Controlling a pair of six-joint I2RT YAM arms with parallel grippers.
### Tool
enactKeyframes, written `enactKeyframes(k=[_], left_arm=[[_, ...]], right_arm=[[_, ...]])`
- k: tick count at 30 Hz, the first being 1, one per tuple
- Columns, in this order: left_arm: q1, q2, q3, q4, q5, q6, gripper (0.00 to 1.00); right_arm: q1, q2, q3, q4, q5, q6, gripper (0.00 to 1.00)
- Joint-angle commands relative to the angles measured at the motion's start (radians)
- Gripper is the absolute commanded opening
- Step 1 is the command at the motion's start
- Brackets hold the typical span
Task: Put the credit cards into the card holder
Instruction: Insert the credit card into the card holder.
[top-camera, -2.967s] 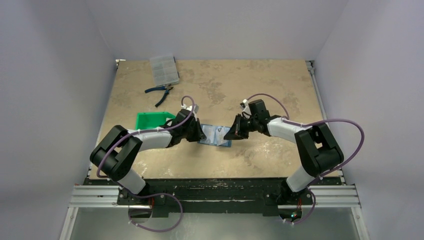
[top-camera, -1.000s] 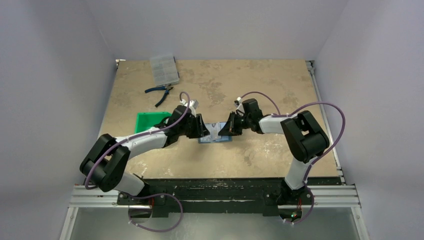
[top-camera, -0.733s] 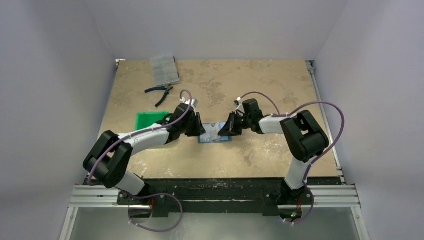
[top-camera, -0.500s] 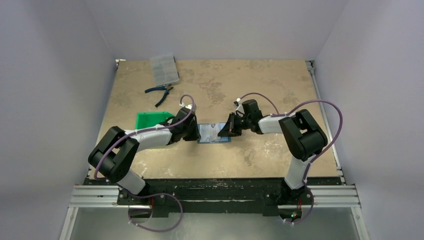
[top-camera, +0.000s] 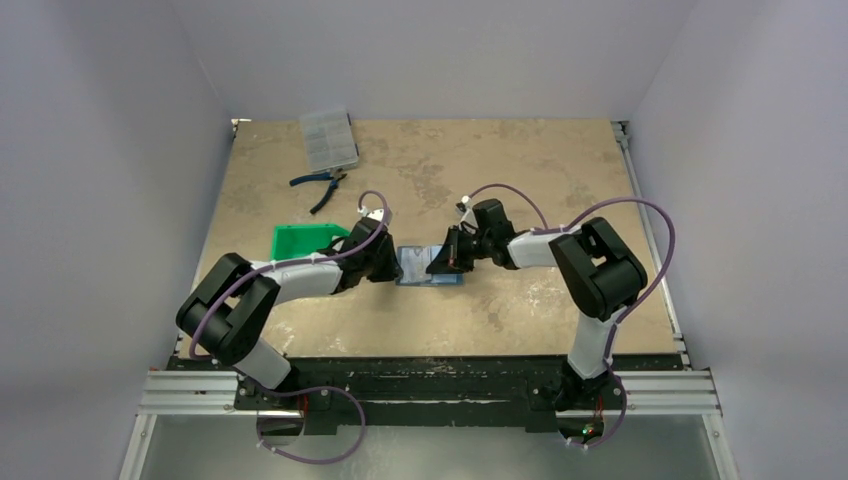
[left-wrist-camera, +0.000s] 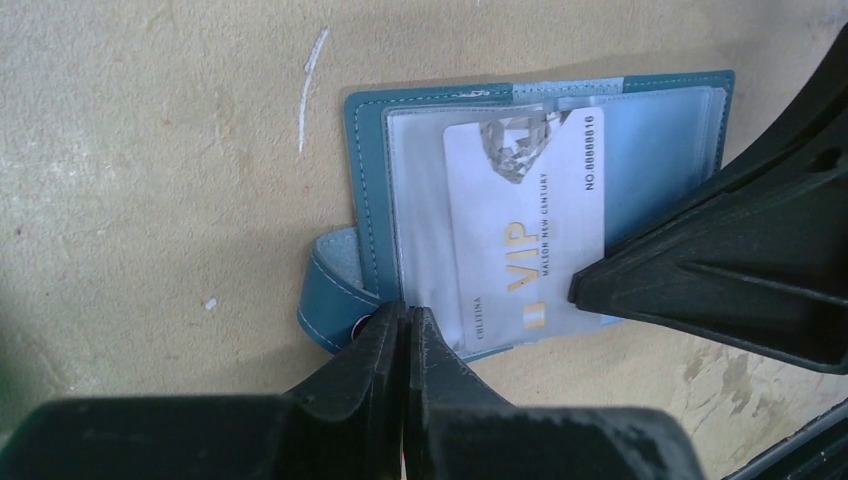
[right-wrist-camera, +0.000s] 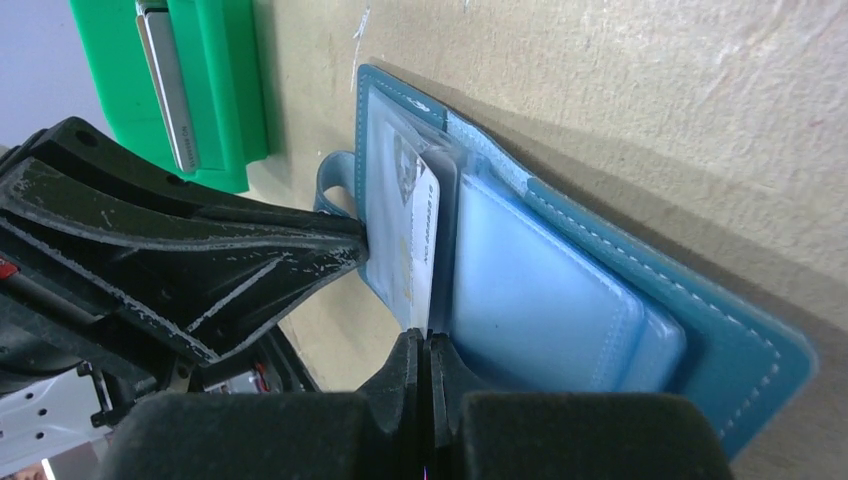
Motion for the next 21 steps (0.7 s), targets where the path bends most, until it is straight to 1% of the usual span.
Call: enactKeyframes(k=[1,4,7,9,13,14,15,18,21], left_arm=[[-0.009,0.035,-0.029,0.040,0.012,-0.011,0.00],[-0.009,0.017,-0.035,0.044,0.023,-0.020,0.00],[-0.011,0.002,-0.040,0.050,0.040,-0.028,0.00],[-0.010,-0.007,-0.039,0.045,0.046,-0.030,0.00],[-0.010,-0.064,-0.024,0.006,0.046,-0.020,0.00],[-0.010,-0.083,-0.016,-0.012,0.041,-0.014,0.02],[-0.010,-0.099,-0.004,-0.033,0.033,-0.006,0.04],[-0.010,-0.133,0.031,-0.119,-0.002,0.021,0.10],[-0.009,-0.120,0.040,-0.141,-0.009,0.035,0.10]], right_arm=[[0.042,0.011,0.000,0.099,0.046,0.082,0.00],[0.044,0.020,-0.018,0.156,0.053,0.126,0.02],[0.048,0.031,-0.010,0.130,0.053,0.106,0.06],[0.048,0.017,-0.010,0.084,0.064,0.050,0.09],[0.048,-0.014,0.026,-0.084,0.118,-0.098,0.16],[0.048,-0.021,0.030,-0.109,0.130,-0.126,0.18],[0.048,-0.028,0.031,-0.129,0.140,-0.151,0.21],[0.048,-0.038,0.037,-0.165,0.158,-0.207,0.26],[0.048,-0.037,0.041,-0.172,0.154,-0.227,0.31]])
